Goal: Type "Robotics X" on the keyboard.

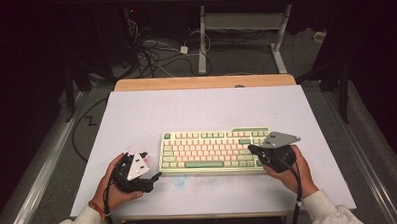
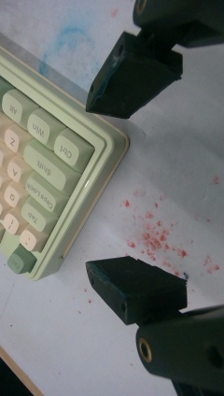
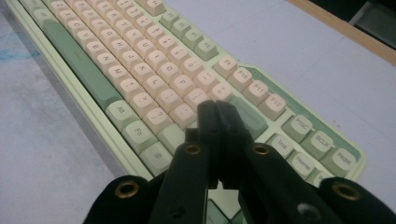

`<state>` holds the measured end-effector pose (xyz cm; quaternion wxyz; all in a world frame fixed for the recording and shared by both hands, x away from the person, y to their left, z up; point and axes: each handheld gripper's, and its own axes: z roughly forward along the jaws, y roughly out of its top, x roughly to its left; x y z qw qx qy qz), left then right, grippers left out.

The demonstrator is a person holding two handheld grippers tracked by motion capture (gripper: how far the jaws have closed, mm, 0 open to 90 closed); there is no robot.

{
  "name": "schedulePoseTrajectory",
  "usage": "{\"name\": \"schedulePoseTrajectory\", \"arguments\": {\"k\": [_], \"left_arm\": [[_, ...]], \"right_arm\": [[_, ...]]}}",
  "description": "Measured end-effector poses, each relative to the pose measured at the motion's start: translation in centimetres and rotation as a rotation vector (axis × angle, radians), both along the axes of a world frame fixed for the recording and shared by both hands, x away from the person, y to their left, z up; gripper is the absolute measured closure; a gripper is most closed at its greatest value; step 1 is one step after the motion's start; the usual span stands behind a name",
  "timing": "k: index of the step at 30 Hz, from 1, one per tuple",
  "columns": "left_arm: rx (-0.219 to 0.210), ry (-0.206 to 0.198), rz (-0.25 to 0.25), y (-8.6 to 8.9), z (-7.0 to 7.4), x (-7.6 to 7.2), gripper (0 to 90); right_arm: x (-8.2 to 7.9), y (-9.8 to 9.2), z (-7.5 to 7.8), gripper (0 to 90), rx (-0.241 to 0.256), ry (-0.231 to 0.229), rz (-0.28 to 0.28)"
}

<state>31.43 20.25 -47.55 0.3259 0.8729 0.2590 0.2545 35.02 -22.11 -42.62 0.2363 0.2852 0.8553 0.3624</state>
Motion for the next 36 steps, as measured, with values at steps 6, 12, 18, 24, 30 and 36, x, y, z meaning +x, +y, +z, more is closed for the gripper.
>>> {"name": "schedulePoseTrajectory", "arguments": {"k": [6, 12, 18, 24, 30, 36], "left_arm": [[0.005, 0.006, 0.002, 0.0, -0.1, 0.1, 19.9], [0.016, 0.010, 0.001, -0.1, -0.2, 0.1, 19.9], [0.017, 0.021, -0.001, -0.2, -0.3, 0.1, 21.2], [0.004, 0.023, -0.001, -0.2, -0.3, 0.1, 22.2], [-0.044, 0.023, 0.035, 0.2, 0.2, 0.1, 26.3], [-0.082, 0.021, 0.028, 0.6, 1.0, 0.0, 41.8]], "right_arm": [[0.7, 1.0, -0.6, 90.0, -0.024, 0.021, 0.020], [0.9, 1.3, -1.7, 90.0, -0.050, 0.045, 0.023], [0.9, 1.2, -2.2, 90.0, -0.048, 0.064, 0.024], [1.0, 1.1, -2.7, 90.0, -0.067, 0.067, 0.024], [0.8, 0.8, -3.3, 90.0, -0.050, 0.066, 0.010], [0.6, 0.6, -3.4, 90.0, -0.039, 0.052, 0.000]]}}
